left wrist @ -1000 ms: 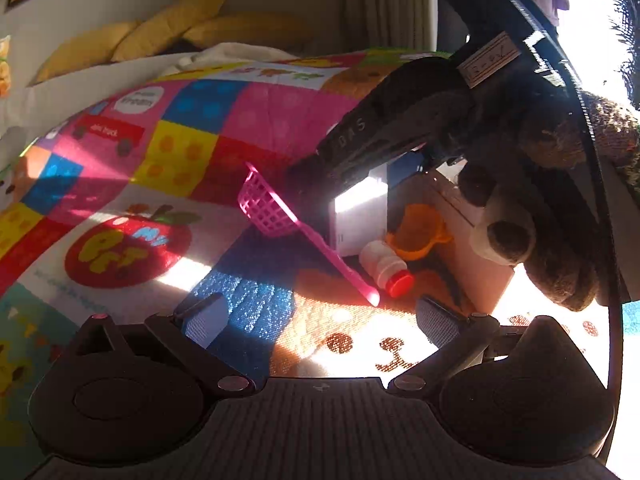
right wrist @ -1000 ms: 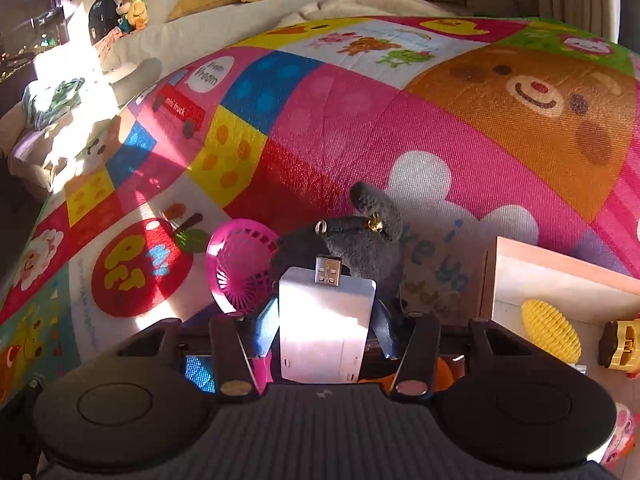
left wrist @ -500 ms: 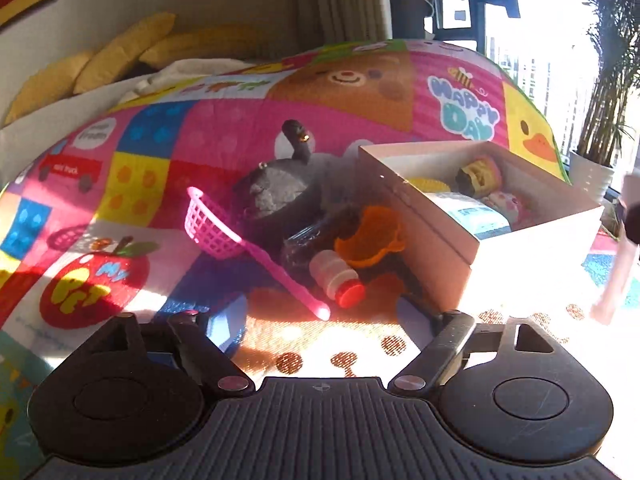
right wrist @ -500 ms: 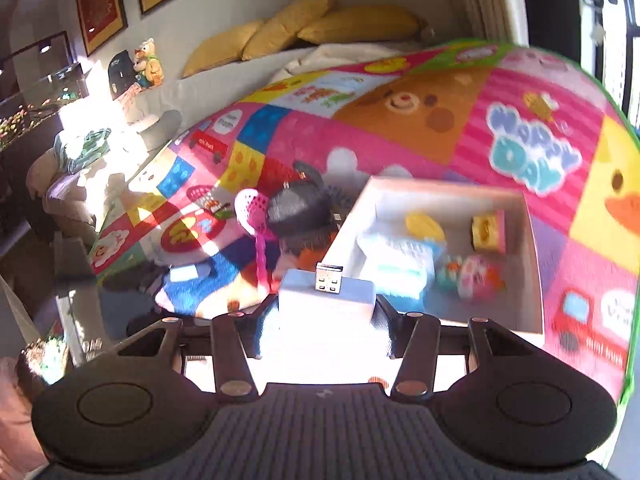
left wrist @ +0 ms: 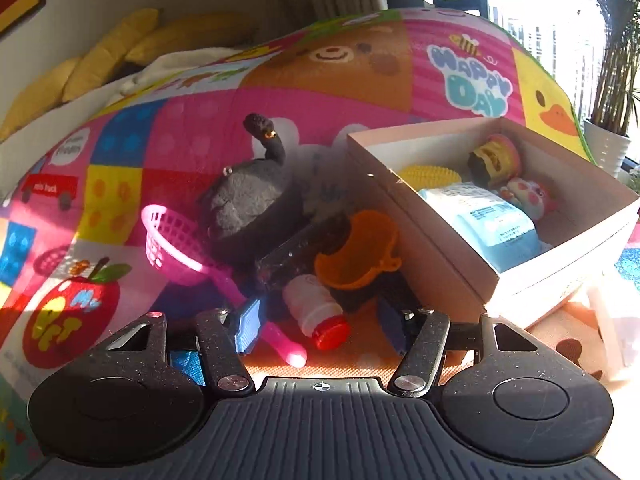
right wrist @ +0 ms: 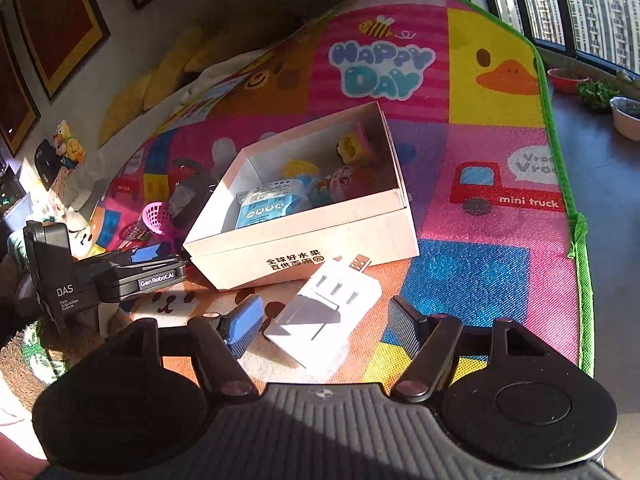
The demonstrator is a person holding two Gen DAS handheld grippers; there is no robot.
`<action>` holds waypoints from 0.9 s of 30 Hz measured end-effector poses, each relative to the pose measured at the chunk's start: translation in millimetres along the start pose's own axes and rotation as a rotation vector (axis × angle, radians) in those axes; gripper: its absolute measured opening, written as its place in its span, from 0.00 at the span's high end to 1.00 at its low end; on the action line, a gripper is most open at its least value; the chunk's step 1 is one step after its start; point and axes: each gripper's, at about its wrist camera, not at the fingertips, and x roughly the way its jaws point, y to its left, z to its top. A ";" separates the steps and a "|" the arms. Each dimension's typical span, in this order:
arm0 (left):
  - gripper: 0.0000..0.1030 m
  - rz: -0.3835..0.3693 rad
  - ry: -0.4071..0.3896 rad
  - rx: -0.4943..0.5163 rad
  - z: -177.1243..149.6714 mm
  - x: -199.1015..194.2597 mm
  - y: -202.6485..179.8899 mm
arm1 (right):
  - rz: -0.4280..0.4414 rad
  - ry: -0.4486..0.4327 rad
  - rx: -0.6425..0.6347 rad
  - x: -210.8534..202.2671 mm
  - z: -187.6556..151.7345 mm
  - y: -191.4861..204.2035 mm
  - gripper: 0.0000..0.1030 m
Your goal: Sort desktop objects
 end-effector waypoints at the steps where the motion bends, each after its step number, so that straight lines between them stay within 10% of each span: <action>1: 0.42 0.009 -0.006 0.007 -0.9 0.1 0.1 | 0.003 0.000 0.013 1.1 -2.3 -3.4 0.32; 6: 0.71 -0.006 -0.003 0.014 -2.3 -2.7 2.0 | -0.031 -0.008 0.047 8.8 -13.3 -14.0 0.32; 17: 0.71 -0.202 -0.017 0.149 -43.2 -96.9 -32.7 | -0.118 -0.071 -0.004 12.3 -29.2 -15.0 0.23; 21: 0.62 -0.276 0.028 0.175 -61.6 -112.0 -48.9 | -0.119 -0.075 -0.012 13.6 -30.2 -13.7 0.21; 27: 0.19 -0.206 0.042 0.210 -77.2 -108.6 -57.5 | -0.123 -0.075 -0.010 13.9 -31.5 -14.3 0.12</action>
